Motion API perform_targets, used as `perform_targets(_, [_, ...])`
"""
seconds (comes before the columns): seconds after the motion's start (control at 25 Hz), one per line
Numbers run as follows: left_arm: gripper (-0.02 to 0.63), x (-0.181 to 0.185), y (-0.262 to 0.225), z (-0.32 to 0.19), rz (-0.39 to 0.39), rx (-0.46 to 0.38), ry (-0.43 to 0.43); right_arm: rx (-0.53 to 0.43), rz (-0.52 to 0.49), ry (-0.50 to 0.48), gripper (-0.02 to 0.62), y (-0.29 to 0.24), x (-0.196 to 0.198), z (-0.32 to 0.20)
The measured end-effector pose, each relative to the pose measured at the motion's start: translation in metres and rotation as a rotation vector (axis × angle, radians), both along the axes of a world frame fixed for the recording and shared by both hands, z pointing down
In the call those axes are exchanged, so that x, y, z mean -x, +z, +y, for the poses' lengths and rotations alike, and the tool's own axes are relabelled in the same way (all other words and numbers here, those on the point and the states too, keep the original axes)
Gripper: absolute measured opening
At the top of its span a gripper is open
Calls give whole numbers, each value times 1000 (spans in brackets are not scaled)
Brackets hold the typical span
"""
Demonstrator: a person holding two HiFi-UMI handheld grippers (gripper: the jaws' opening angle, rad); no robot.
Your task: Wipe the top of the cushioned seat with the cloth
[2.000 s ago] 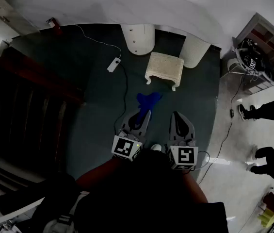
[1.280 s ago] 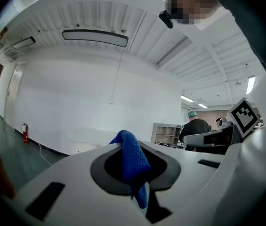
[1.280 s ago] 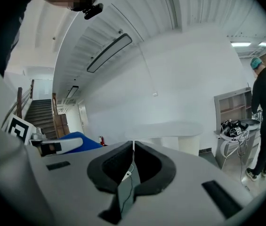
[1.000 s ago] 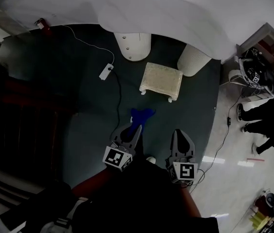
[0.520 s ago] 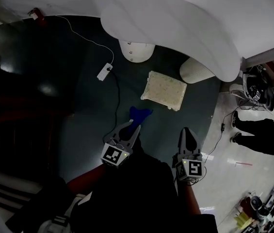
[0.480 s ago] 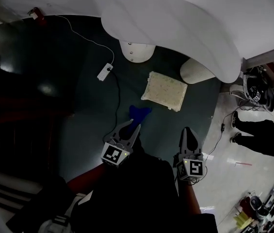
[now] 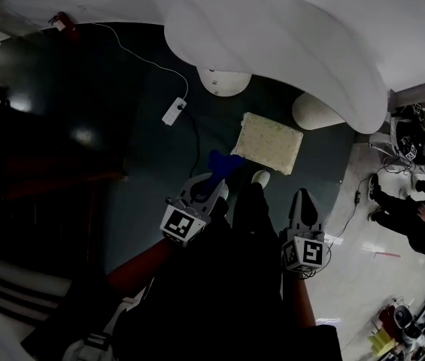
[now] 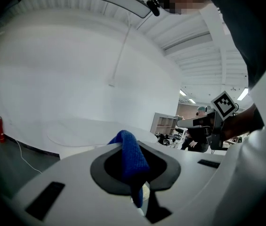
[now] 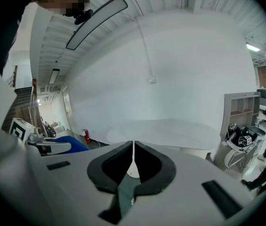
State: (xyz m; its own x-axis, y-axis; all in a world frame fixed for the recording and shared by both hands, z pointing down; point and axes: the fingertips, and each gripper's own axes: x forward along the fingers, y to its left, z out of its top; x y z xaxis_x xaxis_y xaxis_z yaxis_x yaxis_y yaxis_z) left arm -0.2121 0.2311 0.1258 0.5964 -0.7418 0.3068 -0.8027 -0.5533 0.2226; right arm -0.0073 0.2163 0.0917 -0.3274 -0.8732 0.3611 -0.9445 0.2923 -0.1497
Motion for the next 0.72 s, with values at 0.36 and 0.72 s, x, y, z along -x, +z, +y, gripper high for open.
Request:
perform_targets(0.36, [37,-15,9,-60,-104,-27,-69,-15,-83,-137,38,19,3,-72])
perform_targets(0.72, [38,-42,78,-118,-240,93,-46,35,-120,-268,38,59,1,-149])
